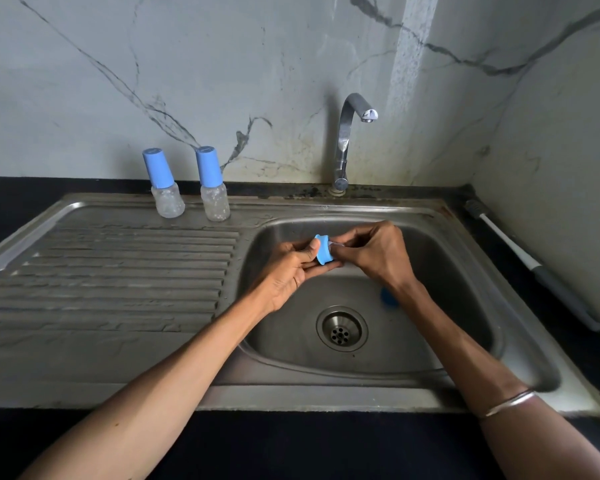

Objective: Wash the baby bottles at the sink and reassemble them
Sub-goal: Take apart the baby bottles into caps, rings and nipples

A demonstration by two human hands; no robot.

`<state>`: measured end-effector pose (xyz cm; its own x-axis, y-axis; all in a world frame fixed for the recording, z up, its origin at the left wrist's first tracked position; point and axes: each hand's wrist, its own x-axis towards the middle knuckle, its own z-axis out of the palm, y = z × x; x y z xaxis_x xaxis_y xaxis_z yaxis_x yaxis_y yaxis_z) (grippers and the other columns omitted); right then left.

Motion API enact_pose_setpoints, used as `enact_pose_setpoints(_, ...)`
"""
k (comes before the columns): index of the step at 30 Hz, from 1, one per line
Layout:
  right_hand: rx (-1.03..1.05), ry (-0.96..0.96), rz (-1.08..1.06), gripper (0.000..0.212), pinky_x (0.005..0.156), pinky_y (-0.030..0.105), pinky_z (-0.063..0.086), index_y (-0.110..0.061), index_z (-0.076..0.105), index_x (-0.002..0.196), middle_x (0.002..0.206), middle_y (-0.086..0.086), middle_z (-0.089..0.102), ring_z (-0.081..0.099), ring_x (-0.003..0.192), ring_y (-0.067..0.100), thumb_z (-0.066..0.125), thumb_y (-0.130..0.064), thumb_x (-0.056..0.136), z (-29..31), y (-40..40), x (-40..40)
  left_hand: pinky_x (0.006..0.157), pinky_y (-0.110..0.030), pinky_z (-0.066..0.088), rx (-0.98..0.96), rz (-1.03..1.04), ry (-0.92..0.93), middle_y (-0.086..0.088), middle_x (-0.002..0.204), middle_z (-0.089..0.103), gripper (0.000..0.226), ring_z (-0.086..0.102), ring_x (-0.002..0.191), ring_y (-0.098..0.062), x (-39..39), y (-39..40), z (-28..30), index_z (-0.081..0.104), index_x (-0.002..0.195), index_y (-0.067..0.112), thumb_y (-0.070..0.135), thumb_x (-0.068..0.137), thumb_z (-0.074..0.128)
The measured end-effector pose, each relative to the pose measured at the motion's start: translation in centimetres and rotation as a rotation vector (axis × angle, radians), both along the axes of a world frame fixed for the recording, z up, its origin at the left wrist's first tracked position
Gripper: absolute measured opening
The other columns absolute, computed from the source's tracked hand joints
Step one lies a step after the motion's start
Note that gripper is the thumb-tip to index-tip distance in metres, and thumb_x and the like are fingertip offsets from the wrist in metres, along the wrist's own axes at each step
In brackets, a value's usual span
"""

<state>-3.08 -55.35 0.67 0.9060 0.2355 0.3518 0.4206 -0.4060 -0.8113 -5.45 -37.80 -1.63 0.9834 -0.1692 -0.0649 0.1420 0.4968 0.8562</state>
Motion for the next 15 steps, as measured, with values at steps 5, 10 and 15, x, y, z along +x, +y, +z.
enact_pose_setpoints(5, -0.031, -0.01, 0.015, 0.023, 0.078, 0.02, 0.058, -0.017, 0.078, 0.099, 0.093, -0.007, 0.076, 0.071, 0.082, 0.0, 0.083, -0.021, 0.076, 0.16, -0.02, 0.17, 0.089, -0.038, 0.059, 0.046, 0.025, -0.031, -0.024, 0.114, 0.07, 0.024, 0.069, 0.11, -0.033, 0.26, 0.35, 0.11, 0.061, 0.115, -0.013, 0.003, 0.099, 0.053)
enact_pose_setpoints(10, -0.049, 0.011, 0.043, 0.03, 0.088, 0.023, 0.056, -0.018, 0.075, 0.108, 0.102, -0.007, 0.075, 0.069, 0.093, -0.002, 0.081, -0.021, 0.078, 0.12, -0.1, 0.2, 0.089, -0.037, 0.059, 0.021, 0.082, -0.028, -0.025, 0.117, 0.069, 0.035, 0.069, 0.109, -0.032, 0.2, 0.06, 0.06, 0.053, 0.128, -0.015, 0.003, 0.099, 0.054)
enact_pose_setpoints(15, 0.006, 0.029, -0.005, 0.024, 0.084, 0.021, 0.057, -0.016, 0.074, 0.102, 0.096, -0.007, 0.075, 0.069, 0.089, -0.001, 0.08, -0.016, 0.079, -0.2, 0.33, 0.26, 0.088, -0.034, 0.06, -0.045, 0.132, 0.055, -0.027, 0.122, 0.066, 0.031, 0.068, 0.111, -0.031, 0.01, -0.33, 0.21, 0.059, 0.121, -0.011, 0.01, 0.098, 0.058)
